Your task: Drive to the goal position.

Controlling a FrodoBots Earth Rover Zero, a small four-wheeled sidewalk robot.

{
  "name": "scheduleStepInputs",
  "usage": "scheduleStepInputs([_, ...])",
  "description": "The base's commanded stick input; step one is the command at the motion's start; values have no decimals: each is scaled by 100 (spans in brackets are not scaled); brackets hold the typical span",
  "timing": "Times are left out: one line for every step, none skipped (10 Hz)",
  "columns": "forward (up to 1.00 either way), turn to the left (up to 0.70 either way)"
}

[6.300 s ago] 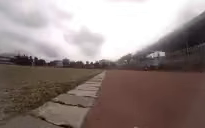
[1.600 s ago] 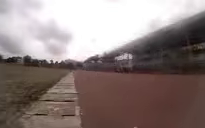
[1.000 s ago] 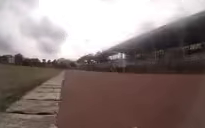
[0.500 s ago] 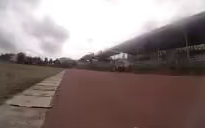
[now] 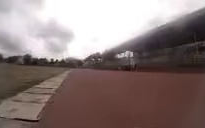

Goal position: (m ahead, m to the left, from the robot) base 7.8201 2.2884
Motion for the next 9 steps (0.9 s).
scheduleStepInputs([100, 0])
scheduleStepInputs([100, 0])
scheduleStepInputs([100, 0])
scheduleStepInputs([100, 0])
scheduleStepInputs([100, 0])
scheduleStepInputs([100, 0])
scheduleStepInputs([100, 0])
scheduleStepInputs([100, 0])
scheduleStepInputs([100, 0])
